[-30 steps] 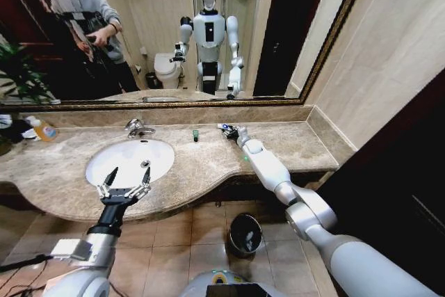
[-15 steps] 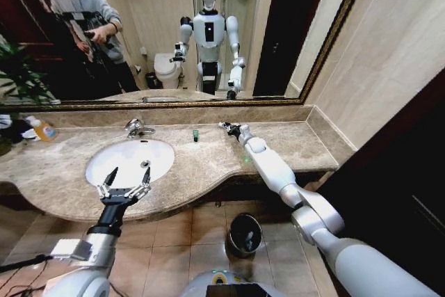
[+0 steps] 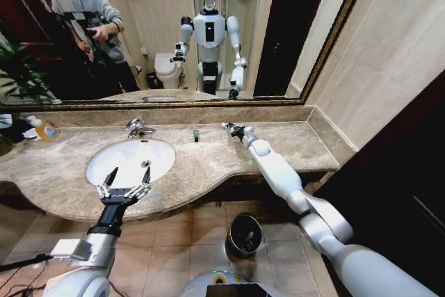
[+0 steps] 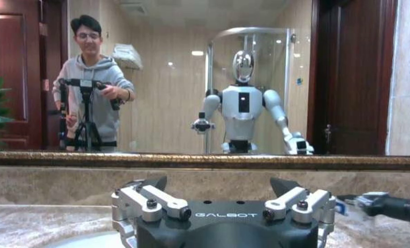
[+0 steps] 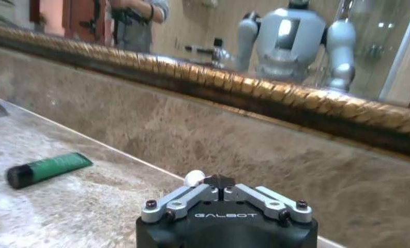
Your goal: Pick up the trash from the sink and place it in the trash bin.
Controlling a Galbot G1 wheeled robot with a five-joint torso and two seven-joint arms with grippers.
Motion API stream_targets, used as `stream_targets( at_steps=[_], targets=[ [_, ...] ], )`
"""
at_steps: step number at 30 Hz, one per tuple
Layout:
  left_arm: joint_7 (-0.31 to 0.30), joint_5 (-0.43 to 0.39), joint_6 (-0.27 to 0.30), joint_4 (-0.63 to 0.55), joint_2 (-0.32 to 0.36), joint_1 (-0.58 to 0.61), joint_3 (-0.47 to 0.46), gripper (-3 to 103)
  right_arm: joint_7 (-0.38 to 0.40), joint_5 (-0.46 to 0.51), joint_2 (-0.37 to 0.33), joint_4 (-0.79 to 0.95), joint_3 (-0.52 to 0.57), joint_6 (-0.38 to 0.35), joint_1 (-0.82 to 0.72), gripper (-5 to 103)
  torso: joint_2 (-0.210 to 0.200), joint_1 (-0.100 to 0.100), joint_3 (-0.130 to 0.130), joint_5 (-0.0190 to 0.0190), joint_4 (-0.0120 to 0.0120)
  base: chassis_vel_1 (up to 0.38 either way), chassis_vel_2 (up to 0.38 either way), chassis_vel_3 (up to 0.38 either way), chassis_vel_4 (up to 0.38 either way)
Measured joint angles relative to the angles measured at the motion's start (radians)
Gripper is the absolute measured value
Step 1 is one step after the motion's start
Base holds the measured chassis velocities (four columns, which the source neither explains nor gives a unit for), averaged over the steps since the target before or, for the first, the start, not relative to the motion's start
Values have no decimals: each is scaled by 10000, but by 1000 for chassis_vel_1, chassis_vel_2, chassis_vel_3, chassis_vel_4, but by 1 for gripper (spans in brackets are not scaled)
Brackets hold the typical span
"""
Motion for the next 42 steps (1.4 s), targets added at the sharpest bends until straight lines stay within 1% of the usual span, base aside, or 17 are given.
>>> stream_targets(
  at_steps=[3, 4, 7, 8, 10, 13, 14, 17, 19, 21, 22, 26, 29, 31, 33, 37, 42],
  targets=[
    [-5, 0, 0, 0, 0, 0, -1, 100, 27, 300, -817, 1428, 296, -109, -829, 0, 0, -1, 0, 1, -1, 0, 0, 0, 0],
    [-5, 0, 0, 0, 0, 0, -1, 100, 27, 300, -817, 1428, 296, -109, -829, 0, 0, -1, 0, 1, -1, 0, 0, 0, 0],
    [-2, 0, 0, 0, 0, 0, 0, 100, 26, 405, -1567, 2582, 1028, 61, -1776, 0, 0, -1, 0, 1, 0, 0, 0, 0, 0],
    [-2, 0, 0, 0, 0, 0, 0, 100, 26, 405, -1567, 2582, 1028, 61, -1776, 0, 0, -1, 0, 1, 0, 0, 0, 0, 0],
    [-5, 0, 0, 1, 0, 0, -1, 100, -2, 500, -2065, 3292, 1627, 284, -2483, 0, 0, 0, 0, 2, 1, 0, 0, 0, 0],
    [-4, 0, 0, 0, 0, 0, 0, 100, -140, 1238, -2987, 4746, 2663, 815, -4338, 0, 0, 0, -1, 2, -3, 0, 0, 0, 0],
    [-4, 0, 0, 0, 0, 0, 0, 100, -140, 1238, -2987, 4746, 2663, 815, -4338, 0, 0, 0, -1, 2, -3, 0, 0, 0, 0],
    [0, 0, 0, 0, 0, 0, 0, 100, -380, 1681, -3398, 5579, 3133, 1634, -5722, 0, 1, -3, -2, 4, -10, 0, 0, 0, 0],
    [-1, 0, 0, 1, 0, 0, 0, 100, -461, 1790, -3412, 5809, 3173, 1866, -6019, 0, 2, -4, -3, 2, -6, 0, 0, 0, 0],
    [0, 0, 0, 0, 0, 0, 0, 100, -607, 1910, -3355, 6385, 3604, 2234, -6806, 0, 0, 0, -2, -1, 10, 0, 0, 0, 0],
    [0, 0, 0, 0, 0, 0, 0, 100, -607, 1910, -3355, 6385, 3604, 2234, -6806, 0, 0, 0, -2, -1, 10, 0, 0, 0, 0],
    [-6, 0, 0, 0, 0, -1, -1, 100, -889, 1814, -3054, 7088, 4367, 2794, -8408, 0, 1, 0, -1, -1, -1, 0, 0, 0, 0],
    [-2, 0, 0, 0, 0, 0, -1, 100, -1037, 1646, -2592, 7443, 4824, 3643, -9972, 0, 1, -3, -2, -3, -4, 0, 0, 0, 0],
    [-5, 0, 0, 0, 1, 0, -1, 100, -1054, 1577, -2494, 7444, 4849, 3893, -10285, 0, 1, -3, -2, -1, -3, 0, 0, 0, 0],
    [-4, 0, 0, 1, 0, 0, -1, 100, -1115, 1368, -2290, 7212, 4787, 4547, -10816, 0, 1, -2, -2, -8, -1, 0, 0, 0, 0],
    [-4, 0, 0, 0, 0, 0, -1, 100, -1162, 866, -1949, 6487, 4454, 5128, -11275, 0, 1, -1, -1, -4, -2, 0, 0, 0, 0],
    [-3, 0, 0, 0, 0, 0, -1, 100, -1107, 237, -1535, 5154, 3927, 5249, -11326, 0, 0, -1, 0, -2, -1, 0, 0, 0, 0]
  ],
)
